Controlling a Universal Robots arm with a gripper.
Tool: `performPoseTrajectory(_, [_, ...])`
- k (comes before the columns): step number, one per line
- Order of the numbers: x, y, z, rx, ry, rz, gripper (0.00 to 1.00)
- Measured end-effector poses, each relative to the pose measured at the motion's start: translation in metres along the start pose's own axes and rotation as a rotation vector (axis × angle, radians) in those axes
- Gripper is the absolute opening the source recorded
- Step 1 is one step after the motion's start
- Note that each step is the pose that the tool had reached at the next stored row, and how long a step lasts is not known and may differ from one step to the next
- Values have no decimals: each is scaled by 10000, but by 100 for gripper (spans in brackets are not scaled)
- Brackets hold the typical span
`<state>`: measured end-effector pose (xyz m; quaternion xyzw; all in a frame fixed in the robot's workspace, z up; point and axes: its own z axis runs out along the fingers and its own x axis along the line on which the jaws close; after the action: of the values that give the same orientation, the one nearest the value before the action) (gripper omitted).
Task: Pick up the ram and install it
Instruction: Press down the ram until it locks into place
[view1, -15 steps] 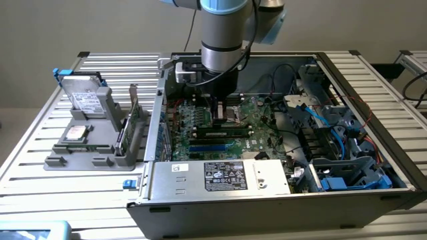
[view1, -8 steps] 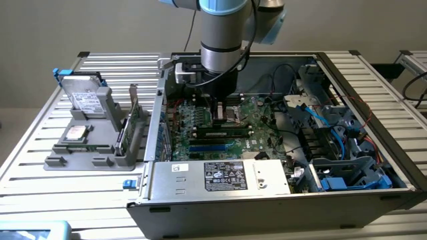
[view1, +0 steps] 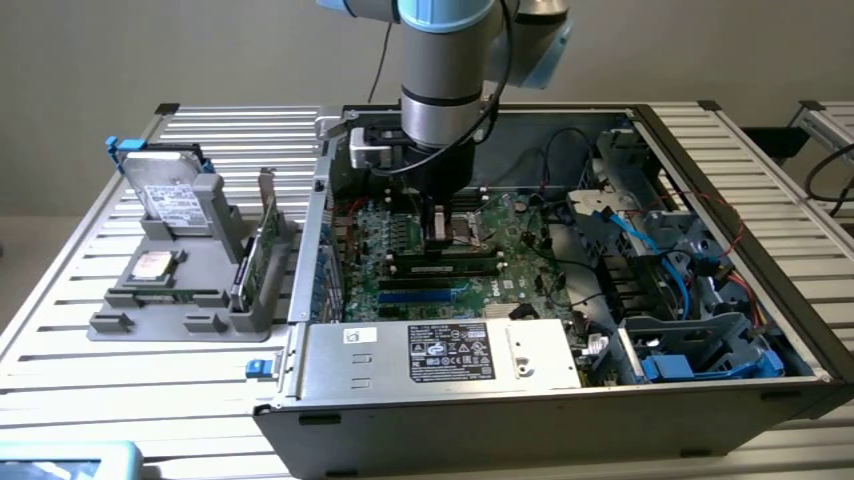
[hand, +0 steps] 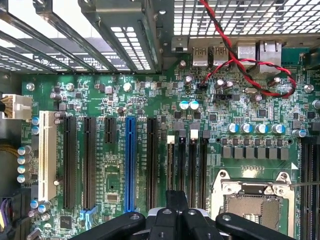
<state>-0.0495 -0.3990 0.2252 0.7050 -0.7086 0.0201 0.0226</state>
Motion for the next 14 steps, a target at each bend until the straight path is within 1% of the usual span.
performPoseTrajectory(2, [0,-1,-34,11,-8,1,11])
performPoseTrajectory(3, [3,-3,-70,3,4,0,11])
performPoseTrajectory(5, [7,-16,-118,2,9,1,11])
performPoseTrajectory(9, [9,-80,-161,-8,8,0,11])
performPoseTrajectory(11, [9,-118,-170,-24,8,-1,11])
performPoseTrajectory(14, [13,-187,-182,-71,10,-5,11])
